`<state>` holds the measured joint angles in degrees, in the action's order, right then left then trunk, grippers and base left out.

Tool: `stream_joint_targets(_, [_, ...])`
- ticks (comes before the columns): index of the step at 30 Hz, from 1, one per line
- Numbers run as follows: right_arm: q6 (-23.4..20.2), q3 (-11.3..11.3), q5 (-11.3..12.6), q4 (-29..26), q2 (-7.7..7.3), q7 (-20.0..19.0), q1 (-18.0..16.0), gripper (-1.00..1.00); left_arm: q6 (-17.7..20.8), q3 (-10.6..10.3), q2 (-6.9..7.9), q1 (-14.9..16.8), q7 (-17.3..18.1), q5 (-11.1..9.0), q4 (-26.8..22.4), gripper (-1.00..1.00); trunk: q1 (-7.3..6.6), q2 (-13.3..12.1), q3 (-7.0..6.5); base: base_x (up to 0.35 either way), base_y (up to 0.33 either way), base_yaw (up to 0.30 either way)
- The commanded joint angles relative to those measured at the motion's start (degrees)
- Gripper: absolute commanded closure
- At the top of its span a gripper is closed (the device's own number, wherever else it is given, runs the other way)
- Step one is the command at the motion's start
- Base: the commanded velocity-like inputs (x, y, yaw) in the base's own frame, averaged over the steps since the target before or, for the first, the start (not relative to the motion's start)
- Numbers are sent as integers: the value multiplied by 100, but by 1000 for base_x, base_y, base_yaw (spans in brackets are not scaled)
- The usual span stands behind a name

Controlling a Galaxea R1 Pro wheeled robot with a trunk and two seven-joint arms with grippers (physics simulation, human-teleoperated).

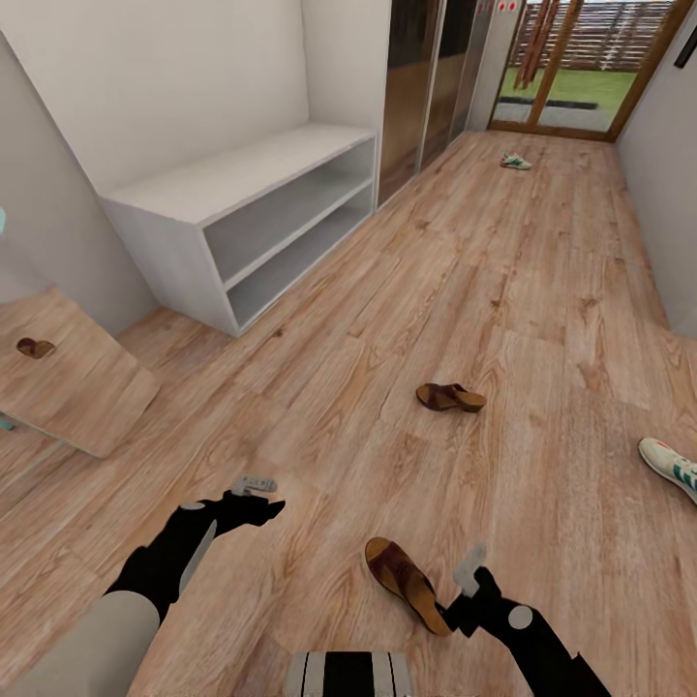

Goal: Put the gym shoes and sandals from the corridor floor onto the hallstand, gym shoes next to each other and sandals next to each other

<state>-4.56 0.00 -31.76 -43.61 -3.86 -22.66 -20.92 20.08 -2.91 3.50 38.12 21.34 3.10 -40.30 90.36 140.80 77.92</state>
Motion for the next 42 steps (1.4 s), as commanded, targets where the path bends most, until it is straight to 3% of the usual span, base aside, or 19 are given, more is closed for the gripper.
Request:
stream_joint_targets(1, [-27,0,-29,-14,-1,-28,0,-100,22,-8,3,1,20,32,-11,-100,21,43,31,0,0,0])
stream_joint_targets(7, [-27,0,-31,-17,-1,-25,0,-100,21,-8,1,-12,20,45,0,-100,87,164,138,0,0,0])
stream_joint_targets(17, [-35,8,-37,-126,-1,-19,0,-100,10,-8,1,-43,20,58,24,-100,87,164,152,0,0,0])
stream_joint_targets(35, [-23,8,-32,-195,-1,-20,0,-100,14,-16,-46,-17,20,56,1,-100,172,265,586,0,0,0])
stream_joint_targets(42, [-19,8,-32,-197,-1,-19,0,-100,21,-15,-146,106,14,53,-210,-100,172,265,626,0,0,0])
